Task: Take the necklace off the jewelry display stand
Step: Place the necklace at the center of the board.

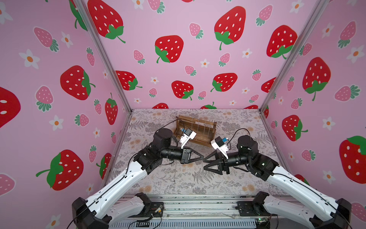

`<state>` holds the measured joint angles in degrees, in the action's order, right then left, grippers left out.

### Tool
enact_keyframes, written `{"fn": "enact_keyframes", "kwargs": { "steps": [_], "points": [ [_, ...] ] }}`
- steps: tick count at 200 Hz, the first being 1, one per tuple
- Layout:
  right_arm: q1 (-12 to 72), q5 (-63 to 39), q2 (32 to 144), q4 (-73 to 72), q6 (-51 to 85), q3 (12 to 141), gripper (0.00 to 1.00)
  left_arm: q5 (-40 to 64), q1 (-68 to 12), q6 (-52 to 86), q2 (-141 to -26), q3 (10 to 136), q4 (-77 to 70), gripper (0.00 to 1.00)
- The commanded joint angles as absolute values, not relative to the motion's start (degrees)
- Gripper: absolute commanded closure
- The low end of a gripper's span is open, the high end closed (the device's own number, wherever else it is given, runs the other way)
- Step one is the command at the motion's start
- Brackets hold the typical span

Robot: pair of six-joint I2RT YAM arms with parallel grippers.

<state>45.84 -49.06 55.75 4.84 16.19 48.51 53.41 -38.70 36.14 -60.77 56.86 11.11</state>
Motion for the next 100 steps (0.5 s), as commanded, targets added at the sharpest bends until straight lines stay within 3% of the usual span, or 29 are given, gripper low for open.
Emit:
{"fn": "enact_keyframes", "kwargs": {
  "steps": [1, 31, 56, 100],
  "points": [
    [46.9, -46.7, 55.8, 5.0, 14.3, 51.4, 0.47, 53.7, -40.5, 36.2, -61.3, 58.2, 8.6, 1.0],
    [47.6, -45.7, 56.7, 4.3, 14.9, 51.9, 0.55, 52.3, -42.7, 35.6, -62.5, 58.7, 8.8, 1.0],
    [48.3, -45.2, 56.9, 3.5, 15.7, 51.6, 0.72, 51.0, -43.5, 34.8, -62.8, 59.0, 9.8, 1.0],
    [48.8, -43.9, 55.8, 3.3, 16.4, 49.8, 0.69, 49.4, -43.6, 33.4, -61.7, 59.9, 12.2, 1.0]
  ]
}}
